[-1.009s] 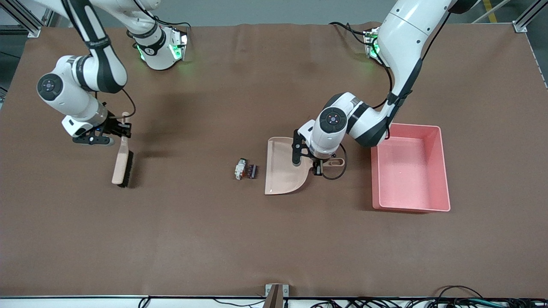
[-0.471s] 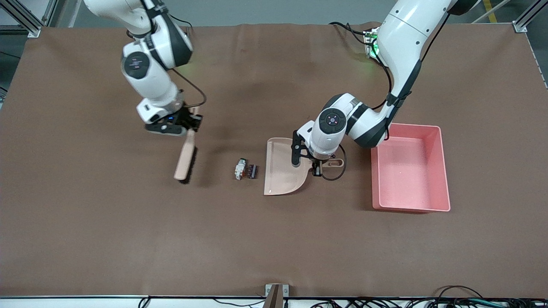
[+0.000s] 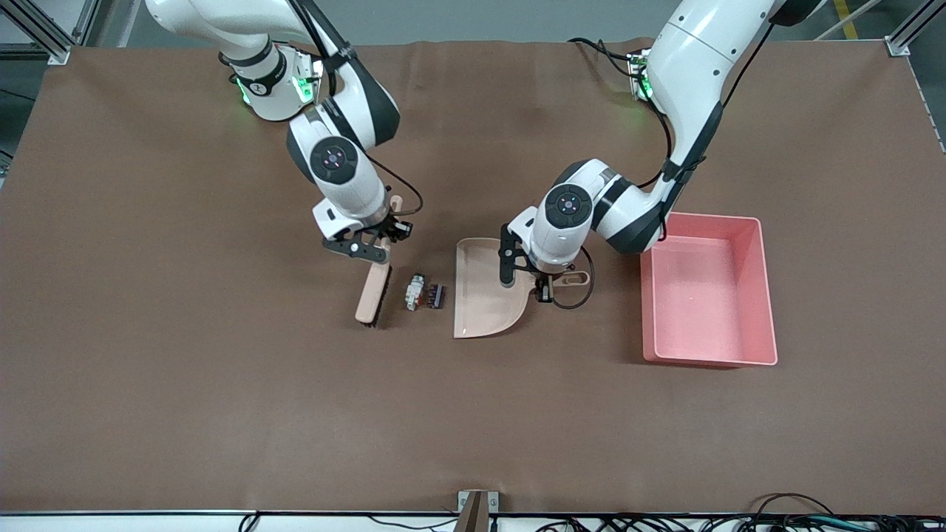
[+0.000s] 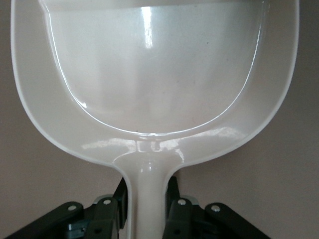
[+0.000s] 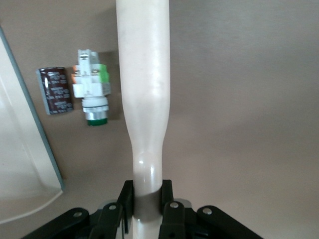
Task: Clean e-waste and dump in bin
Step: 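Sweep the capacitor and switch into the dustpan with the right gripper's brush, then carry the dustpan to the pink bin while the right gripper withdraws the brush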
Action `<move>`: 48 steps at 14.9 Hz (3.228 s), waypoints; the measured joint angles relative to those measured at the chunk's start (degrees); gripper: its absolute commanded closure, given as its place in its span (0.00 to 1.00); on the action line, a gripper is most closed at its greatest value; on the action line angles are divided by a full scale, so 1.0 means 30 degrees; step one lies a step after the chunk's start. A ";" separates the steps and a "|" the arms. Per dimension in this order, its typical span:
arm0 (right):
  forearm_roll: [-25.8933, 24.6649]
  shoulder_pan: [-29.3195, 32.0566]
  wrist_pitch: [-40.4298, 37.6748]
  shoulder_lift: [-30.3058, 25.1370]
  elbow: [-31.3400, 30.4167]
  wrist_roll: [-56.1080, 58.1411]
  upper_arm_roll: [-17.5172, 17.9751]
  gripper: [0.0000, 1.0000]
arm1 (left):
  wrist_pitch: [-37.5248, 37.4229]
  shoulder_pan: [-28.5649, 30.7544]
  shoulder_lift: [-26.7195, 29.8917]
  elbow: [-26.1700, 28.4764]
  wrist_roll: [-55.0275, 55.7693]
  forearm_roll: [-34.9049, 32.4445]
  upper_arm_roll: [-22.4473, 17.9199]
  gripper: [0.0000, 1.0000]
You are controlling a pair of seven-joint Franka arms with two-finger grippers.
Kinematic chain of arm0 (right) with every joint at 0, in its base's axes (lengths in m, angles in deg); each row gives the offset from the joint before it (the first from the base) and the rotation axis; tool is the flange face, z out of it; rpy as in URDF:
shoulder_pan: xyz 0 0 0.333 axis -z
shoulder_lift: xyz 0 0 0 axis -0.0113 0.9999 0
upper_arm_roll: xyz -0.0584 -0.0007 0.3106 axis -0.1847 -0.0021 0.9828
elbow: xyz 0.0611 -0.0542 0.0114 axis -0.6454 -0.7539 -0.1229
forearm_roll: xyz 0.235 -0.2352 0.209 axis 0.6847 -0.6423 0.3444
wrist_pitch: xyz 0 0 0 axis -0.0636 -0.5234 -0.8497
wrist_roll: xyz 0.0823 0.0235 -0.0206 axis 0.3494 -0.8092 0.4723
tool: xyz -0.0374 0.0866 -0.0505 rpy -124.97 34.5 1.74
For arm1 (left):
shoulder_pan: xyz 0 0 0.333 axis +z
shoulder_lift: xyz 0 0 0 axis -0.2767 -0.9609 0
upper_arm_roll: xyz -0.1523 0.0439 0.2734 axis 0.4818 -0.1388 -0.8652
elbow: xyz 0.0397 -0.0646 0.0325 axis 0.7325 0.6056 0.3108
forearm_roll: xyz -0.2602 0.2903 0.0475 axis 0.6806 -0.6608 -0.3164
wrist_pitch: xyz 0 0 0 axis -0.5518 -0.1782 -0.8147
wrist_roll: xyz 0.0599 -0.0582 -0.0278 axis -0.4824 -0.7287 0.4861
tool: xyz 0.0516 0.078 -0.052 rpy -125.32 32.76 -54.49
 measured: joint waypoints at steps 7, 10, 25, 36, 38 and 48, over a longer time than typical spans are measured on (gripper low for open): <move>-0.0102 -0.0330 0.0044 0.1028 0.0936 0.3085 -0.0216 1.00 | -0.0141 -0.0378 -0.0575 -0.0853 0.0906 -0.1241 -0.0032 0.85; -0.0104 -0.0420 0.0572 0.1269 0.0878 0.3519 -0.0203 1.00 | -0.0281 -0.0592 -0.0744 -0.1139 0.1255 -0.1487 -0.0050 0.85; -0.0167 -0.2038 0.2235 0.1847 0.0447 0.3828 -0.0176 1.00 | -0.0814 -0.1132 -0.1239 -0.2046 0.1375 -0.1566 -0.0121 0.85; 0.1837 -0.3816 0.3020 0.2490 0.1746 0.2967 -0.0144 1.00 | -0.0960 -0.1236 -0.1315 -0.2194 0.1376 -0.1645 -0.0176 0.85; 0.1985 -0.3836 0.2809 0.2513 0.2086 0.2967 -0.0179 1.00 | -0.0960 -0.1237 -0.1319 -0.2196 0.1376 -0.1650 -0.0178 0.85; 0.2046 0.0001 -0.2608 -0.1703 0.1377 0.3771 -0.0683 1.00 | -0.0839 -0.1080 -0.1339 -0.2465 0.1362 -0.1653 -0.0182 0.96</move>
